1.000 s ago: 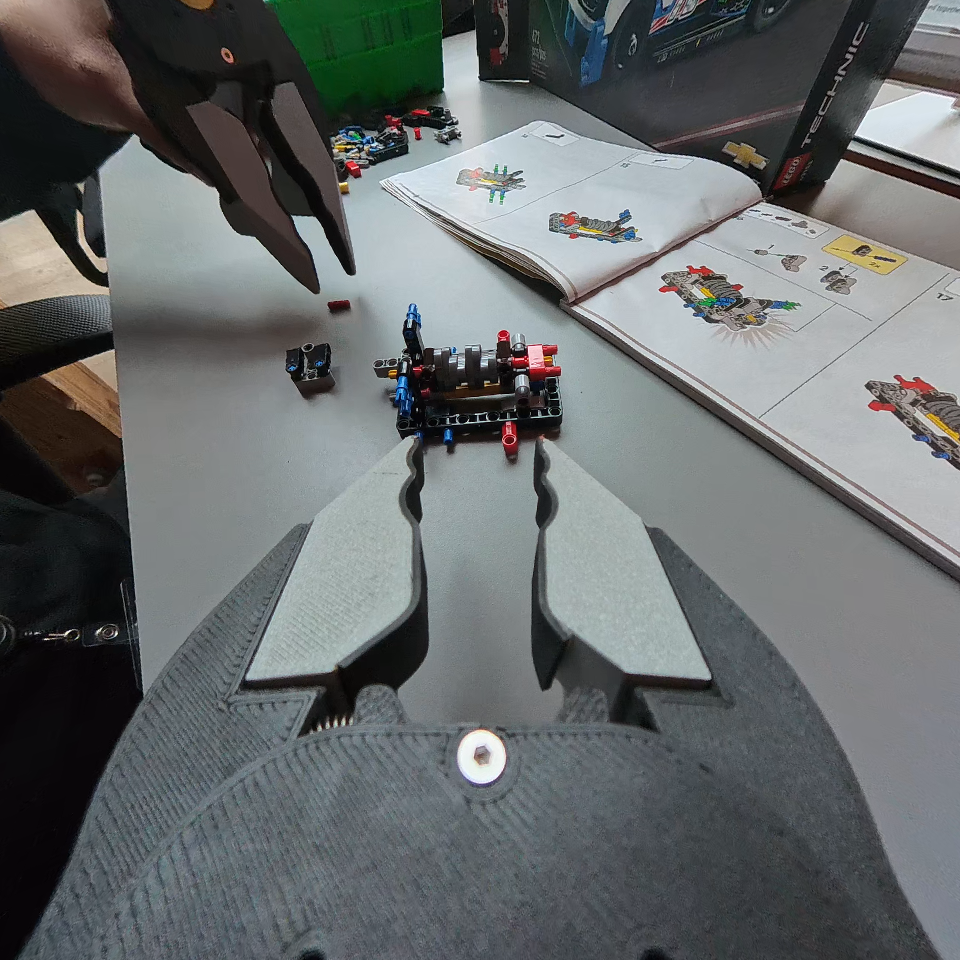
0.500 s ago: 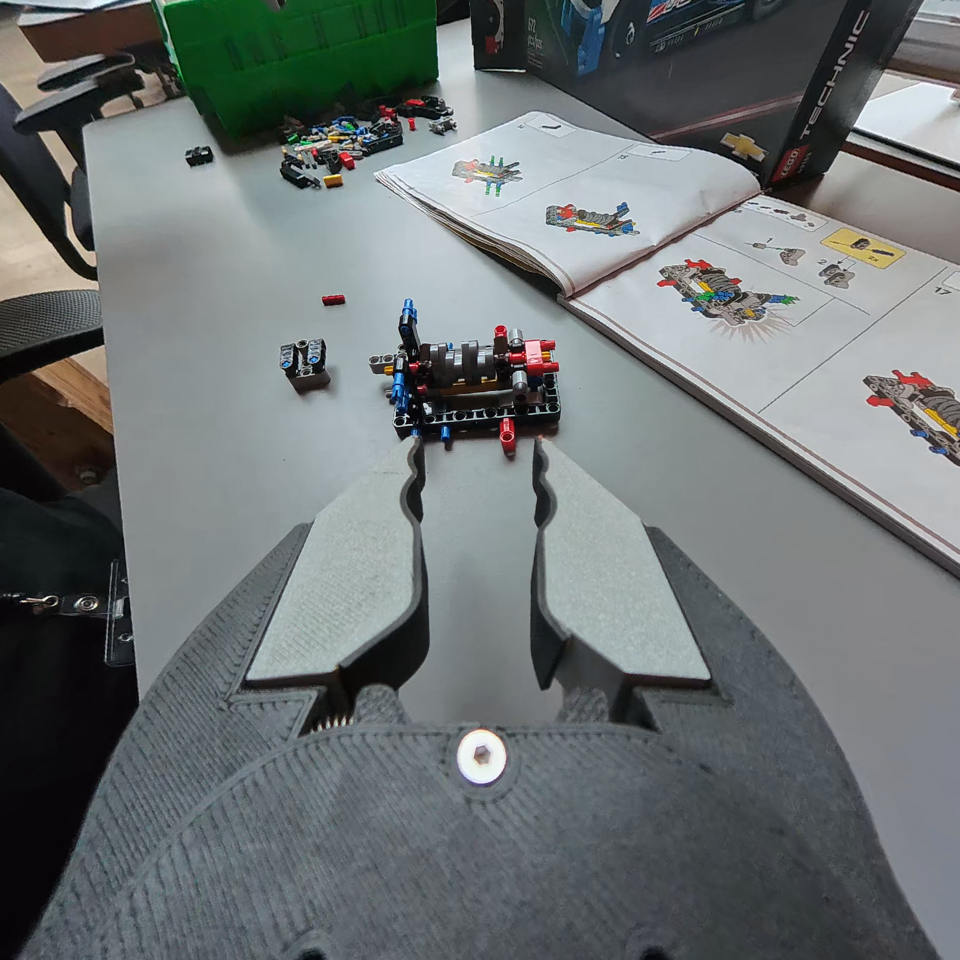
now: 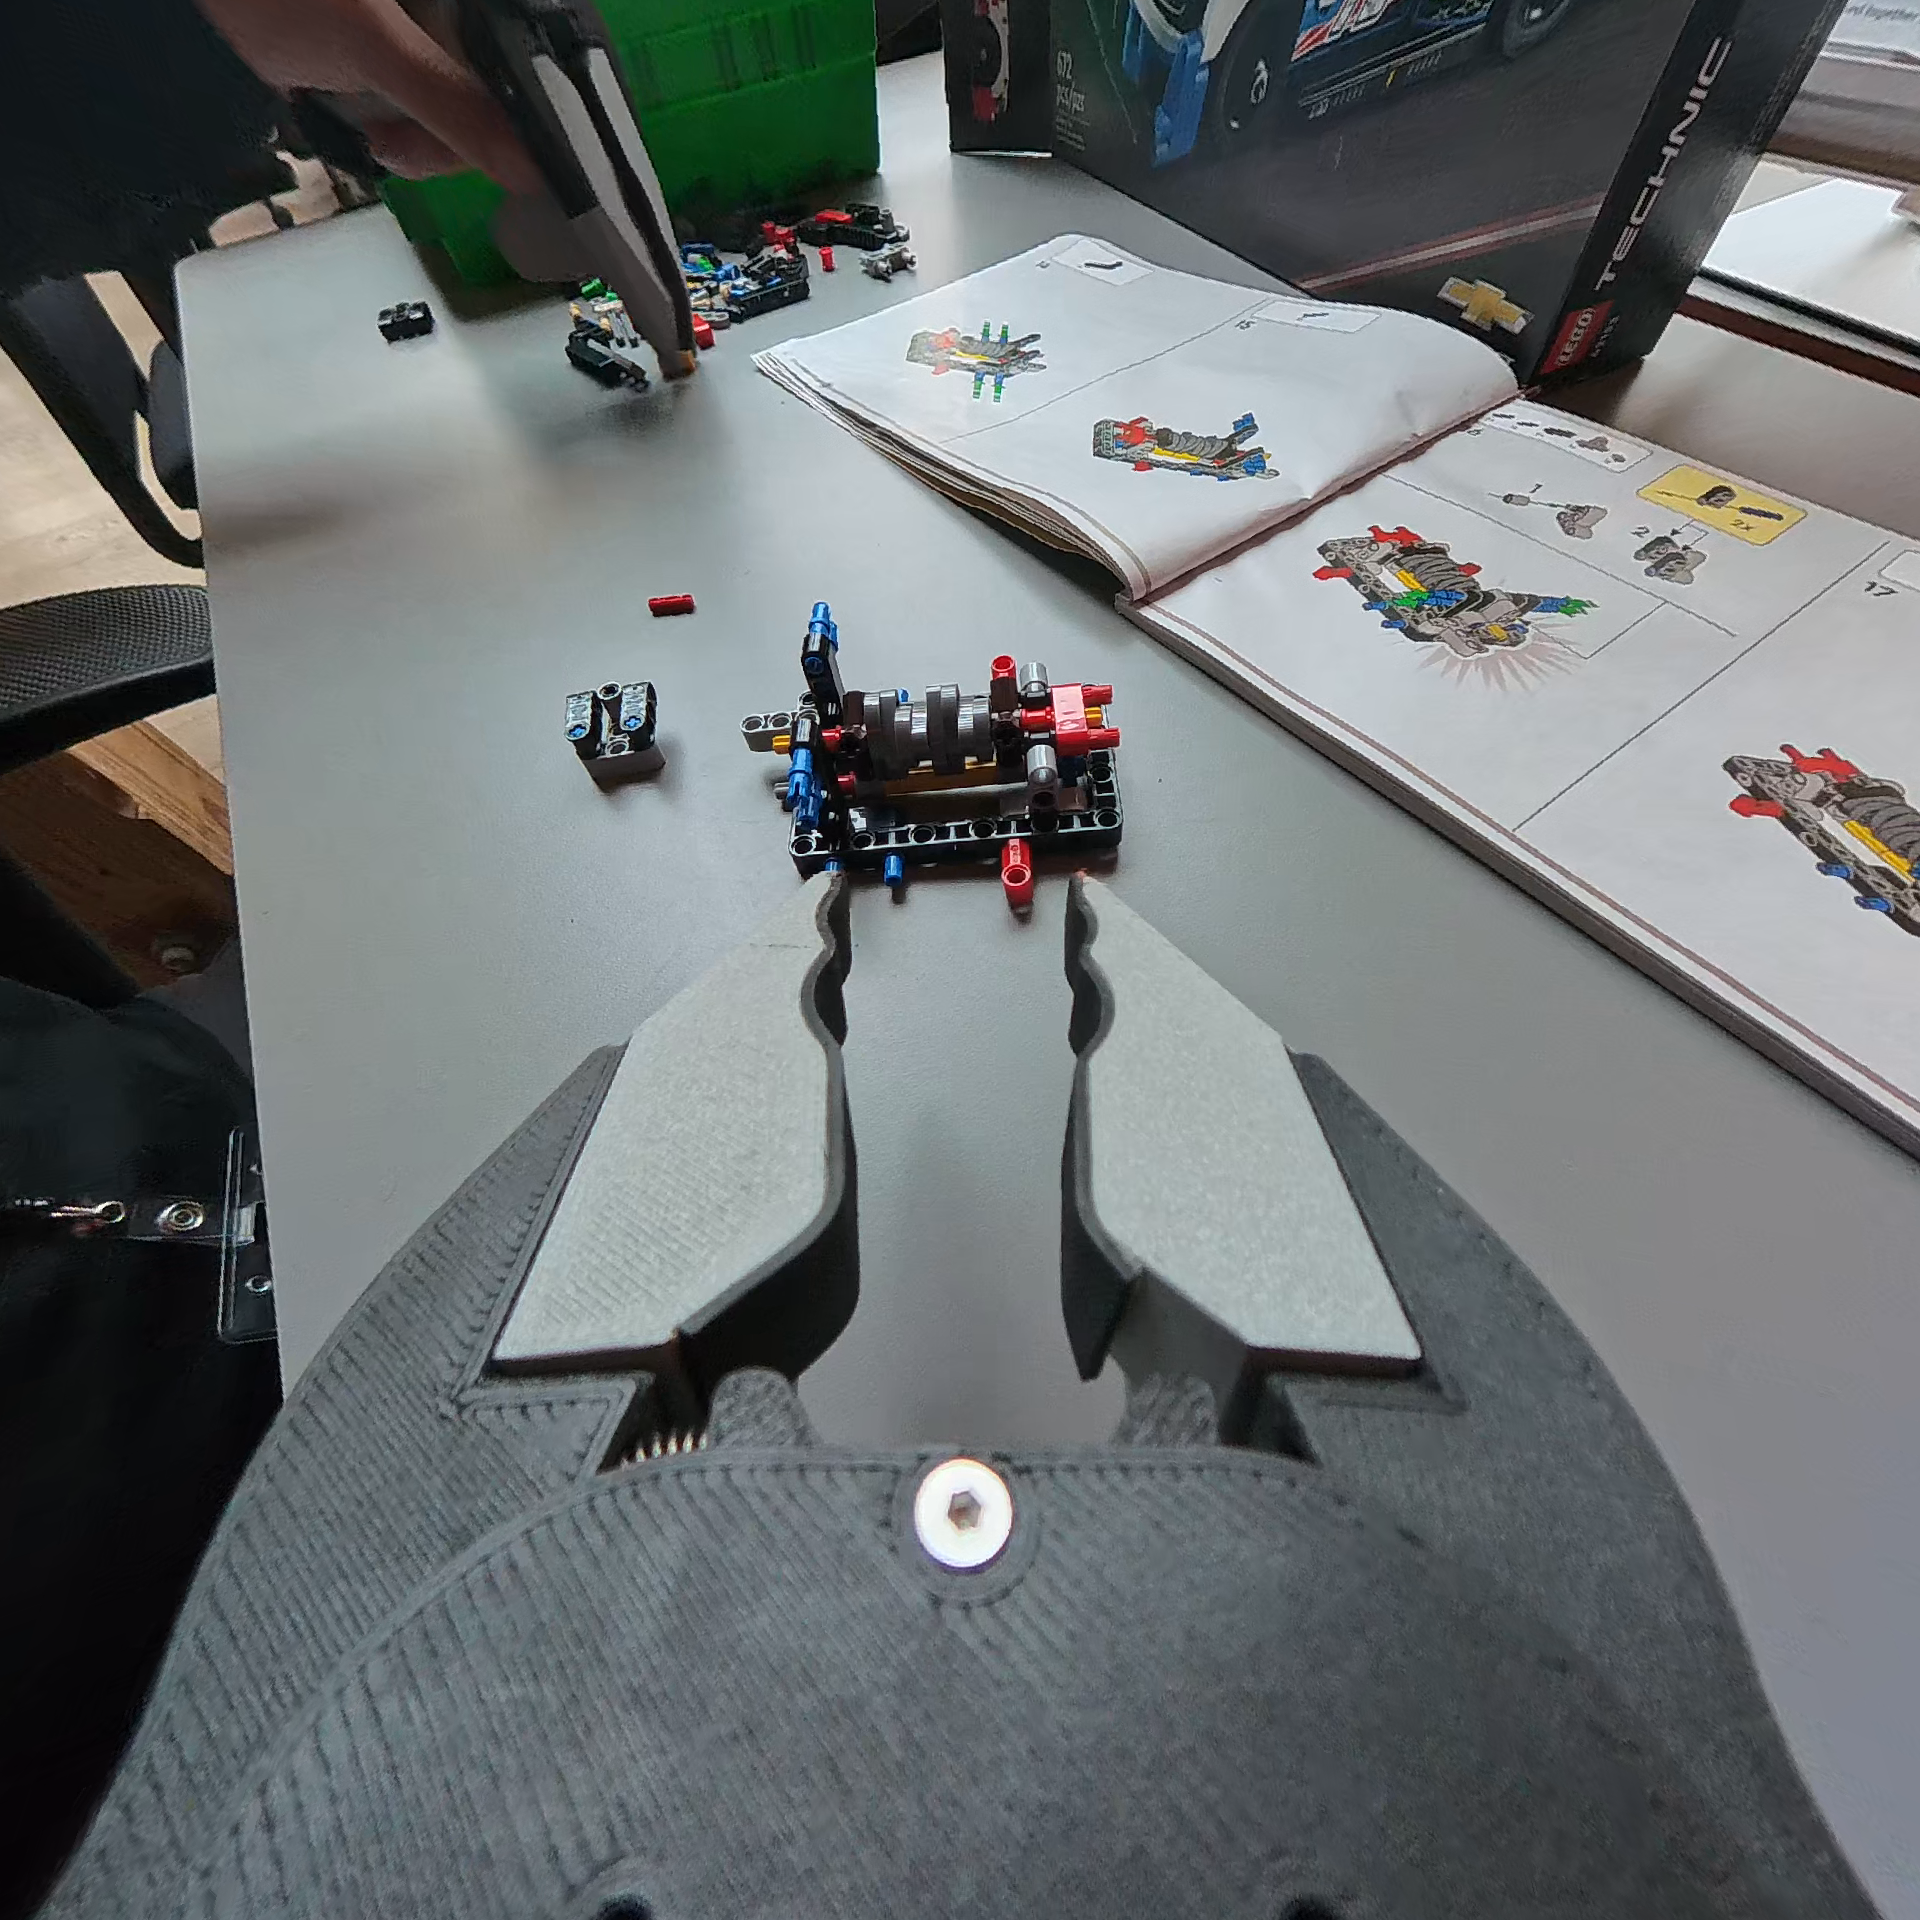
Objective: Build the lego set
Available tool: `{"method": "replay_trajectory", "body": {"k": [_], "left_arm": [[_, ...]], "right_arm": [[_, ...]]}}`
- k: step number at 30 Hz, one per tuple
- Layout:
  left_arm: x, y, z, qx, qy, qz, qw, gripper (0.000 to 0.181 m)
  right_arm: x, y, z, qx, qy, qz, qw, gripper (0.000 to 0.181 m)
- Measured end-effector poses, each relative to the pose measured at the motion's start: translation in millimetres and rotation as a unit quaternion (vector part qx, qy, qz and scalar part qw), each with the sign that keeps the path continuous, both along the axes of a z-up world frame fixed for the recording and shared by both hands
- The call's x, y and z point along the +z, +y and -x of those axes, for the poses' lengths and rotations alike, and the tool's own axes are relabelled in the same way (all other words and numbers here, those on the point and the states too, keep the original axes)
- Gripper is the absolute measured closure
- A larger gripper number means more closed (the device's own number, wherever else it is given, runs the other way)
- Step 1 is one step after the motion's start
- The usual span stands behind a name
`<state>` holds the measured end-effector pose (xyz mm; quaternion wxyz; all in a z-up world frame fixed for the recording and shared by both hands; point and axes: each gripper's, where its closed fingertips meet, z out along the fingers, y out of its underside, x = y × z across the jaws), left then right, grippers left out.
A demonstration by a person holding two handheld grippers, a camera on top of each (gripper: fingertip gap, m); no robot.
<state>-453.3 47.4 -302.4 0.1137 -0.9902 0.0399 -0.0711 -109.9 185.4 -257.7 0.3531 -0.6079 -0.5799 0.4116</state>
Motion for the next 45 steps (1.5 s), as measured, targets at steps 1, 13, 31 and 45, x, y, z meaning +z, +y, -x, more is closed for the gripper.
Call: {"method": "replay_trajectory", "body": {"k": [1,13,31,45], "left_arm": [[1,4,-2,-0.001,-0.006,-0.014,1.0,0.174],[0,2,-15,-0.015,-0.01,-0.014,1.0,0.176],[20,14,-112,-0.117,-0.062,-0.051,0.99,0.176],[1,3,-209,-0.235,-0.047,-0.051,0.97,0.176]], "right_arm": [[0,0,0,0.001,0.0,0.0,1.0,0.143],[-1,0,0,0.0,-0.003,-0.001,1.0,0.144],[-1,-1,0,0.001,-0.004,-0.002,1.0,0.144],[-1,-2,1,0.003,-0.004,-0.008,1.0,0.144]]}}
